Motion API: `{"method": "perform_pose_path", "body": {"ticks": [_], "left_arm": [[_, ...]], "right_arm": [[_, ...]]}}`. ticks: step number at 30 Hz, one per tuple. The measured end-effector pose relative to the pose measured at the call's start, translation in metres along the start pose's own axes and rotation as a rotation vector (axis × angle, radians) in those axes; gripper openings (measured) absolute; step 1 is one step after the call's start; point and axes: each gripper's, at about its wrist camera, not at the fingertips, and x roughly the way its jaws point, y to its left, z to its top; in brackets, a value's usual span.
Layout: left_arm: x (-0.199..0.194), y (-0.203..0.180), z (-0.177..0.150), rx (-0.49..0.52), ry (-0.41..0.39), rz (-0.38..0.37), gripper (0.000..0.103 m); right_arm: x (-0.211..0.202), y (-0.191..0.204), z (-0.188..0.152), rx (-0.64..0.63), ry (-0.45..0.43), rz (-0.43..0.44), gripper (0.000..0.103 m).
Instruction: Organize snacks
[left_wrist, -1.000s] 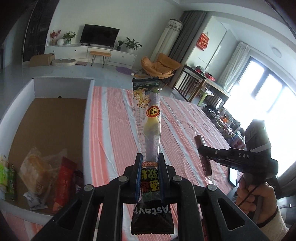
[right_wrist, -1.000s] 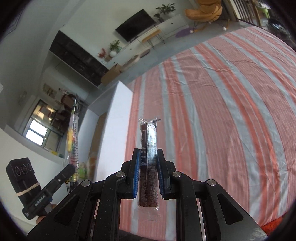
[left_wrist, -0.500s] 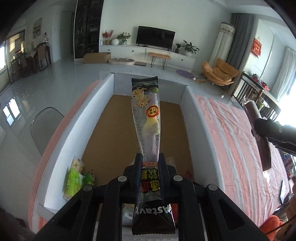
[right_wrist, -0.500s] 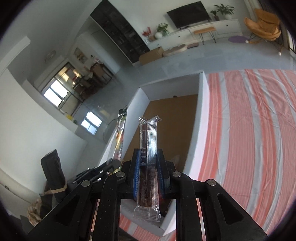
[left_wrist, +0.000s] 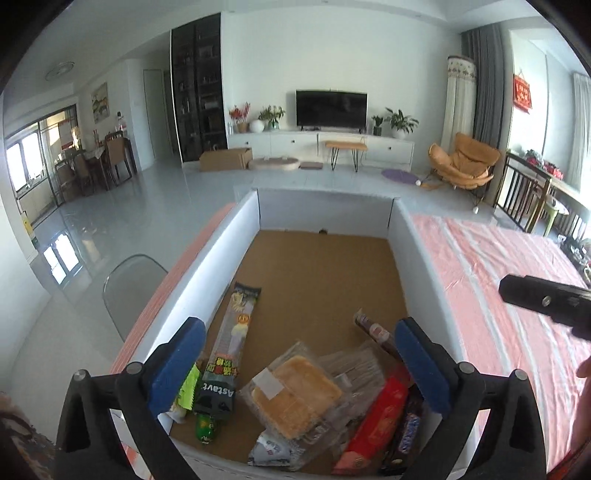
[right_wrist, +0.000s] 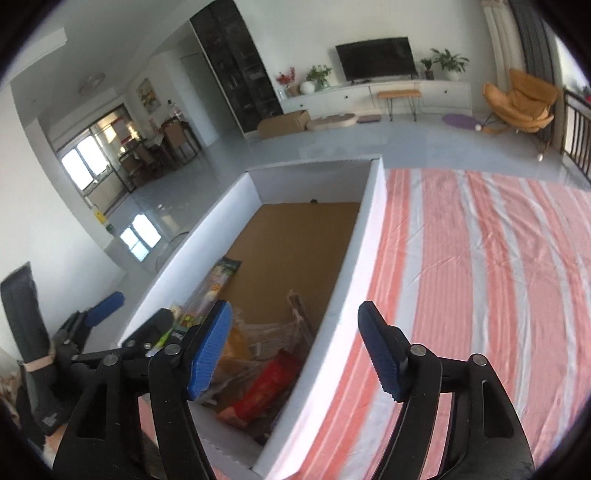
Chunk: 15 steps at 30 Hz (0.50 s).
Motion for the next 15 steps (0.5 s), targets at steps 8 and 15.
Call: {"method": "perform_pose_path", "body": {"ticks": [8, 15], "left_arm": [[-0.056, -0.041, 0.019, 0.126, -0.110, 0.107, 0.103], [-0.081, -0.019, 0.029, -0.022, -0.126, 0.139, 0.103]], "right_arm": [[-0.033, -0.011, -0.005, -0.044, -0.041, -0.096, 0.080], [-0.058, -0.014, 0.006, -0.036, -0.021, -0.116, 0.080]]}}
